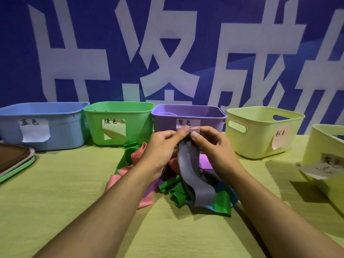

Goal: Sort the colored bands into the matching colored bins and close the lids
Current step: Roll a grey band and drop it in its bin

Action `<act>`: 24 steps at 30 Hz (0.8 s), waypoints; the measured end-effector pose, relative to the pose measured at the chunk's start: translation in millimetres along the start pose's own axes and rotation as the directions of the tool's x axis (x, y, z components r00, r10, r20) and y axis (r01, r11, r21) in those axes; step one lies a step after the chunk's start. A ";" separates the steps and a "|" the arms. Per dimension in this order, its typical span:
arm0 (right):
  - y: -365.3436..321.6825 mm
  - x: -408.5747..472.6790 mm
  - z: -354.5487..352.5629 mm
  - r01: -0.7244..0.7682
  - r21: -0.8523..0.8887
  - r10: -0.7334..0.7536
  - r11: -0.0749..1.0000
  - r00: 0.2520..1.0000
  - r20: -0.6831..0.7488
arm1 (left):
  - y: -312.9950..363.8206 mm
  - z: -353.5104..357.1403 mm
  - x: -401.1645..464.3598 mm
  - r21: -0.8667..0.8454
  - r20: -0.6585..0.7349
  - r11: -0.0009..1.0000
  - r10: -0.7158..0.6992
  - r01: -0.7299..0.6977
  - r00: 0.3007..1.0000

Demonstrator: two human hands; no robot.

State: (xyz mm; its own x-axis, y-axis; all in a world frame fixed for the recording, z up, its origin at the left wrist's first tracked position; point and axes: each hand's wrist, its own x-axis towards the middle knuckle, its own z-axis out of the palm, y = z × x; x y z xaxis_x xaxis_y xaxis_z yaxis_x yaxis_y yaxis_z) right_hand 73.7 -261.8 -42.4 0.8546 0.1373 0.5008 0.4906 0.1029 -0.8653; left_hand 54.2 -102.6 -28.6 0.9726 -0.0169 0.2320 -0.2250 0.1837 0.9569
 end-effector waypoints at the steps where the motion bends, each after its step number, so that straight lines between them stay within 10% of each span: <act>1: -0.6 -0.4 0.4 -0.028 0.005 0.028 1.000 1.000 -0.001 | -0.5 0.2 0.2 0.002 0.003 1.000 0.014 -0.014 1.000; 7: -4.5 1.7 1.1 -0.212 -0.050 0.206 0.976 0.973 -0.106 | -0.3 0.4 -1.6 0.025 0.024 0.999 0.032 -0.033 0.999; 24: -12.9 -1.1 3.7 0.001 -0.086 -0.018 0.996 0.981 -0.195 | -2.8 1.5 -1.2 0.026 0.083 0.996 0.086 -0.089 0.993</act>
State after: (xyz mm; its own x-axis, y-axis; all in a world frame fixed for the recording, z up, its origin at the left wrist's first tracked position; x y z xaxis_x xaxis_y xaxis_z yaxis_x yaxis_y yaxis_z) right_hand 65.8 -259.7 -31.7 0.8624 -0.0595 0.5027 0.5044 0.0182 -0.8633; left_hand 53.6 -104.6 -31.3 0.9413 -0.0820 0.3274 -0.3119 0.1588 0.9367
